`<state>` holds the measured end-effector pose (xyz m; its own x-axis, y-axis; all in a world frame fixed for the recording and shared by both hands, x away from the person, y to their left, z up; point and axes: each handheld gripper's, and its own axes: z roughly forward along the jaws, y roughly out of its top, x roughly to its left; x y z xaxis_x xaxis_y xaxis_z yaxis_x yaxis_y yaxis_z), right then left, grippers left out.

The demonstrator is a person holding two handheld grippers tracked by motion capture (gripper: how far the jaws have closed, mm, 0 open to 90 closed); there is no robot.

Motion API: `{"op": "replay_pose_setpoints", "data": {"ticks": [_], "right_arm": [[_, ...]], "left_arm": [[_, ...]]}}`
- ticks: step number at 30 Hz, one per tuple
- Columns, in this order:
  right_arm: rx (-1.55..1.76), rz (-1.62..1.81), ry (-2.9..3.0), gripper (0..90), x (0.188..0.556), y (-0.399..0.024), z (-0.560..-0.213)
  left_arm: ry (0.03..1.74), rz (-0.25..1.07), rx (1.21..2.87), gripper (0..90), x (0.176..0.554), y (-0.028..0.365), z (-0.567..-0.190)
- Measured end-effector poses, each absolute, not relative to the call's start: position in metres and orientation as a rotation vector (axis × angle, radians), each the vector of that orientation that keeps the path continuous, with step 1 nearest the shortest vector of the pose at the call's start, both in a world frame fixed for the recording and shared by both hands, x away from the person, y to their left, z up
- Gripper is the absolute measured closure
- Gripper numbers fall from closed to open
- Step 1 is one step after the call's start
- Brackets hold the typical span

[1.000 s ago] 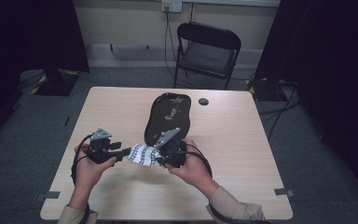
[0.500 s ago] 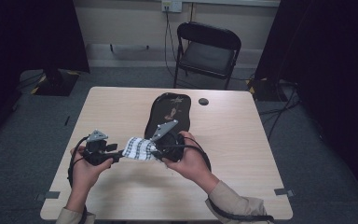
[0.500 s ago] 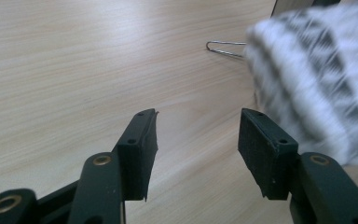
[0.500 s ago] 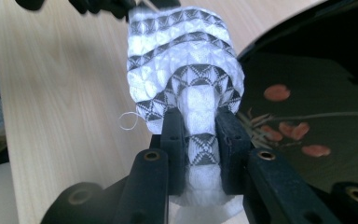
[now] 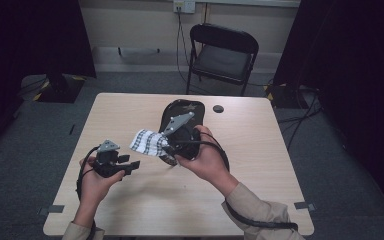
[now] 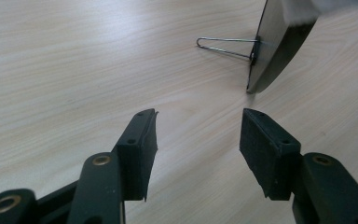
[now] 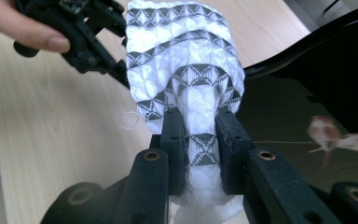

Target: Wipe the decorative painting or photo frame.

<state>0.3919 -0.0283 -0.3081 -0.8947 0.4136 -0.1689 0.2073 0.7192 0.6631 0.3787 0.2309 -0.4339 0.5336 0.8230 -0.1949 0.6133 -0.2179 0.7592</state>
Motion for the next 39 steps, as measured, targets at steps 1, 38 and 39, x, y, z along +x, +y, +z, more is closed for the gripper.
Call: {"op": "replay_pose_setpoints", "data": {"ticks": [1,38,39], "right_arm": [[0.489,0.959,2.613,75.9,0.393,-0.029,-0.306],[0.580,0.972,2.453,75.9,0.414,-0.051,-0.261],[0.582,0.978,2.448,75.9,0.415,-0.051,-0.261]], "left_arm": [[1.163,0.313,1.932,46.2,0.379,0.230,-0.433],[1.051,0.278,1.938,42.8,0.384,0.207,-0.429],[1.051,0.277,1.942,42.8,0.384,0.207,-0.429]]}}
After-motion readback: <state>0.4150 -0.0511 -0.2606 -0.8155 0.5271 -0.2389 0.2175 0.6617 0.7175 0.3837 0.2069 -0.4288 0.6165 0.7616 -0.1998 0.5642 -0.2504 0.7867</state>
